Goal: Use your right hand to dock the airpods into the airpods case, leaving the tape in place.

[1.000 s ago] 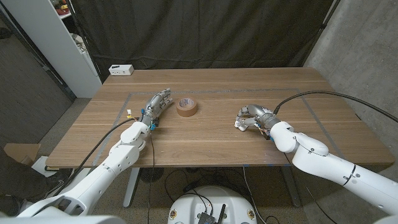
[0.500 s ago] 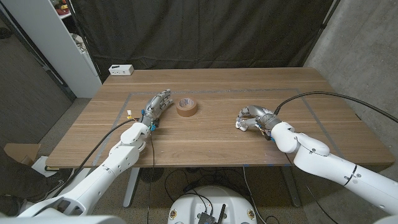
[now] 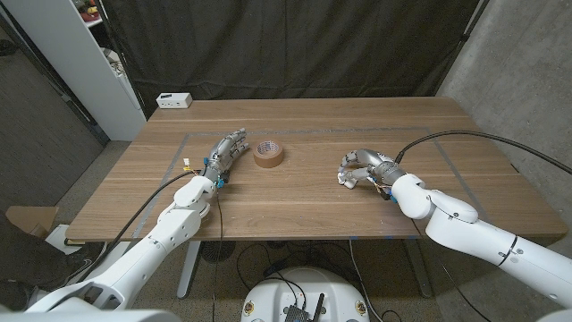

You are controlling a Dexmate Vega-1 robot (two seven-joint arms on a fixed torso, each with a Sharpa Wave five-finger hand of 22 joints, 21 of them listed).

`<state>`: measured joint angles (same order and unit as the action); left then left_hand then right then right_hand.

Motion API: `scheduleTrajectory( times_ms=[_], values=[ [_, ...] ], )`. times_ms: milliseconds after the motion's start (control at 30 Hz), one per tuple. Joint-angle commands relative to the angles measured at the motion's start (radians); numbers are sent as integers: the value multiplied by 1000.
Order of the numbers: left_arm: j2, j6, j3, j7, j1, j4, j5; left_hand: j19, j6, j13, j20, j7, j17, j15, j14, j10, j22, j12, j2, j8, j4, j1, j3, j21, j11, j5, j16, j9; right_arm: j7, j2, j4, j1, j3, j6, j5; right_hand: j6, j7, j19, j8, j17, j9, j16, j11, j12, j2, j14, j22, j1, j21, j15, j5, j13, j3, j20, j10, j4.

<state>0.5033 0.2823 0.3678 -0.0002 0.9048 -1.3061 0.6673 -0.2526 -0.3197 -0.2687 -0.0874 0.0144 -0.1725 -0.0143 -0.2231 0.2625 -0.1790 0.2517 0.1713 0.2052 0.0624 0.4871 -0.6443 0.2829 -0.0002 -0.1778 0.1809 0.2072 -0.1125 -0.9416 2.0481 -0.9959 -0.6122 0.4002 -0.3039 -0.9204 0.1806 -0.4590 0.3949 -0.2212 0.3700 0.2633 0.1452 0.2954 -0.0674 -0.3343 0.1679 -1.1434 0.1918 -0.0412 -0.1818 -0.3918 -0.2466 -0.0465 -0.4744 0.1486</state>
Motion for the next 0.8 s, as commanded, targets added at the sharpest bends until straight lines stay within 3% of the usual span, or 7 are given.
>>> scheduleTrajectory(
  times_ms=[33,333,500,533,600,800],
  values=[
    [-2,-3,1,0,-3,7,1,-8,-1,-4,4,5,0,-5,2,6,-5,2,0,-4,6,-7,-3,-4,-5,-6,1,2,11,-20,-22,-2,14,-81,-10,-11,5,1,0,-2,0,1,11,8,-11,-7,1,-7,-2,-181,-8,-3,5,-36,-4,3],
    [-4,-2,0,0,-3,8,2,-9,-1,-4,4,5,0,-4,1,6,-5,2,0,-4,7,-7,-3,-6,-6,-6,2,2,43,-9,-32,11,17,-80,-15,-13,2,2,-1,-3,-2,1,17,7,-15,-6,1,-8,-2,-181,-8,-7,8,-38,-4,1],
    [0,-7,1,4,-6,4,-1,-9,-2,-4,4,3,0,-3,1,6,-5,2,0,-4,6,-8,-2,-7,-5,-6,2,2,77,-10,43,1,24,23,-23,27,2,15,-21,-5,-4,-9,-14,-6,-16,19,2,11,-5,-162,-5,-12,22,-19,25,-8],
    [0,-7,0,4,-6,4,-1,-9,-2,-5,4,4,0,-3,1,8,-5,2,0,-3,6,-8,-3,-7,-6,-6,2,2,92,-6,70,2,20,70,-30,66,-4,23,-39,-6,-6,-17,-33,-15,-11,38,2,26,-6,-145,-5,-14,31,-8,45,-13],
    [3,-14,0,11,-8,1,-3,-9,-3,-5,4,4,0,-3,1,8,-5,2,0,-3,7,-8,-3,-8,-6,-6,2,2,105,0,111,3,7,136,-53,86,-5,27,-51,-5,-10,-26,-57,-24,2,59,2,48,-5,-128,-3,-17,44,3,68,-18],
    [-2,-14,5,-11,-32,28,-3,-9,-4,-5,4,5,0,-2,1,8,-5,2,-1,-3,7,-10,-2,-9,-4,-6,2,2,115,41,162,22,-49,264,-114,66,-49,26,-58,-6,-24,-31,-79,-31,47,66,2,118,-2,-103,-4,-21,77,24,83,-34]
  ],
)
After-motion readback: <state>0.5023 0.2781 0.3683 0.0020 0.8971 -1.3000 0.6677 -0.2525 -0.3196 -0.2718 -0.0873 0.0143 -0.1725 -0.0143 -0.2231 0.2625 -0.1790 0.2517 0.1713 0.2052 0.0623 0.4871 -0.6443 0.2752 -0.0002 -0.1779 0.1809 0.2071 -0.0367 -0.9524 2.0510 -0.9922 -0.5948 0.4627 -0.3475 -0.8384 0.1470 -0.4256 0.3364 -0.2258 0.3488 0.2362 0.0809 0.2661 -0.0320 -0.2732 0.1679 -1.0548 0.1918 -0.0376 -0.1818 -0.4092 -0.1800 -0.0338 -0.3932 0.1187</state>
